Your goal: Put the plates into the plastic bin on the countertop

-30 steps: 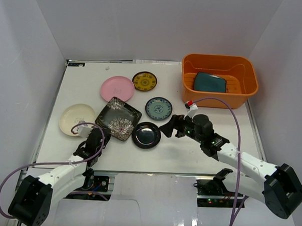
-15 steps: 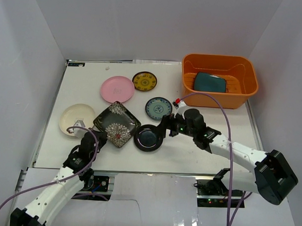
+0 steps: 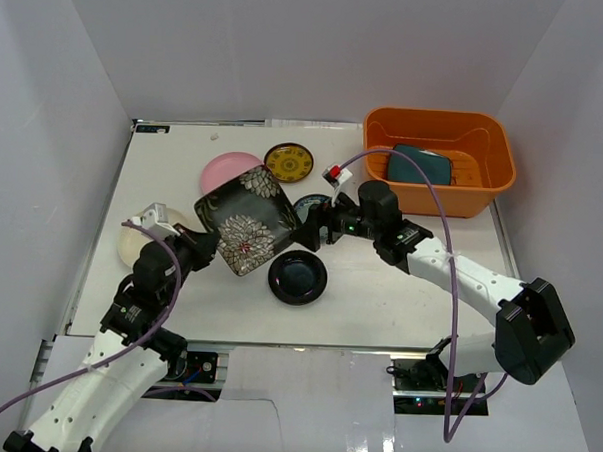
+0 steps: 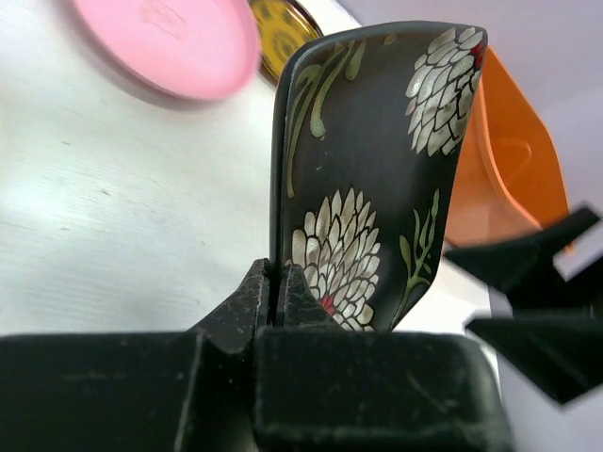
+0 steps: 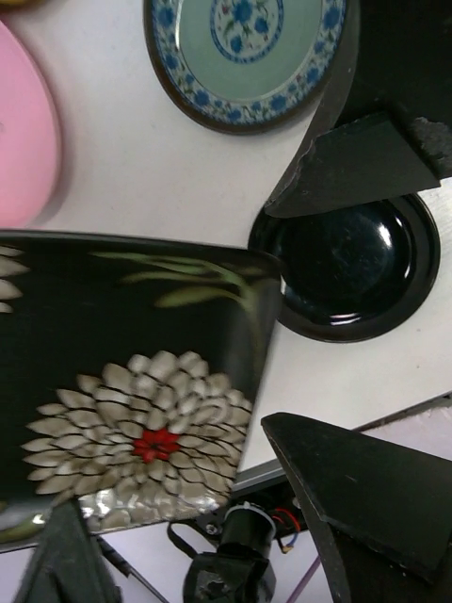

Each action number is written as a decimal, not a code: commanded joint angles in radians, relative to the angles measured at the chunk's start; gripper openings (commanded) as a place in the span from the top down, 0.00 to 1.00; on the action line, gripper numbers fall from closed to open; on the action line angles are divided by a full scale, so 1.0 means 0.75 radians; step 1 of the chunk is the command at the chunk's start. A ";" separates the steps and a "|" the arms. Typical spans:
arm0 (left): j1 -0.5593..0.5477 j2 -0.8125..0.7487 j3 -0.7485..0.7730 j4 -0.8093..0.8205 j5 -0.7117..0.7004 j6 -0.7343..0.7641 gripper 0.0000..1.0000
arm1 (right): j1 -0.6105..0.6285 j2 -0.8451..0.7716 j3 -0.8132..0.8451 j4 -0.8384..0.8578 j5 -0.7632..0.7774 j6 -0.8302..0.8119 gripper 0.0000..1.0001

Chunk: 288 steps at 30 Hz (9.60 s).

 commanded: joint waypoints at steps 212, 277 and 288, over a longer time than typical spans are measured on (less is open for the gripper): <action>-0.333 1.589 1.443 0.265 0.043 0.396 1.00 | -1.055 0.400 0.446 -0.154 0.843 0.119 0.80; 0.323 2.364 1.337 0.541 0.677 -0.058 0.23 | 0.154 0.218 -0.609 0.544 0.606 0.792 0.48; 0.336 2.547 1.519 0.539 0.712 -0.093 0.47 | 0.123 -0.302 -0.569 0.343 0.677 0.647 0.92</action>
